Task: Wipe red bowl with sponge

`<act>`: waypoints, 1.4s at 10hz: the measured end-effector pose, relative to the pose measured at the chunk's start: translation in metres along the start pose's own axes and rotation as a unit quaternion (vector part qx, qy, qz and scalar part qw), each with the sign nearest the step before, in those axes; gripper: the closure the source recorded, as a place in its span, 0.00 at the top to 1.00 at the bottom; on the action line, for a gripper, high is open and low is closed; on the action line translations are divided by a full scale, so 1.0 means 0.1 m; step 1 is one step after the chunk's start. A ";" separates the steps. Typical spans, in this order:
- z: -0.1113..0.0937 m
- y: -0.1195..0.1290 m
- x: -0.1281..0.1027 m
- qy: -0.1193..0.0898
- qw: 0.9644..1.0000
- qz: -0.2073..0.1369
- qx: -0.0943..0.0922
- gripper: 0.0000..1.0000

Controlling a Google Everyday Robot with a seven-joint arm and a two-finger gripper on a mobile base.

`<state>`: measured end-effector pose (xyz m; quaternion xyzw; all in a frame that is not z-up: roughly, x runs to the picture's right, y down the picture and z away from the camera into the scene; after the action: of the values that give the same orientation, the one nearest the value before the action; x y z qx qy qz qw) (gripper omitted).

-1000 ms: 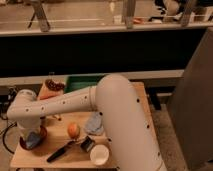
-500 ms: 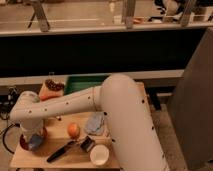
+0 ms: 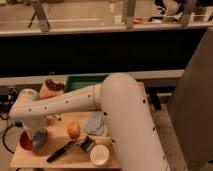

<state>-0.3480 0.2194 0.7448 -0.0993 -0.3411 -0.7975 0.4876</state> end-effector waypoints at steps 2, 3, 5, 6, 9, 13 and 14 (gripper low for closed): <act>-0.01 0.06 0.06 0.003 1.000 0.005 -0.005 0.05; -0.01 0.07 0.10 0.004 1.000 0.004 -0.007 0.05; 0.02 0.04 0.21 0.006 1.000 -0.003 -0.008 0.05; 0.03 0.00 0.25 0.005 1.000 -0.008 -0.009 0.05; 0.08 -0.15 0.34 0.006 1.000 -0.025 0.003 0.05; 0.06 -0.33 0.27 0.001 0.999 -0.046 0.029 0.05; 0.07 -0.39 0.19 -0.004 0.998 -0.052 0.032 0.05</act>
<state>-0.3915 0.2213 0.7419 -0.0689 -0.3733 -0.8101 0.4468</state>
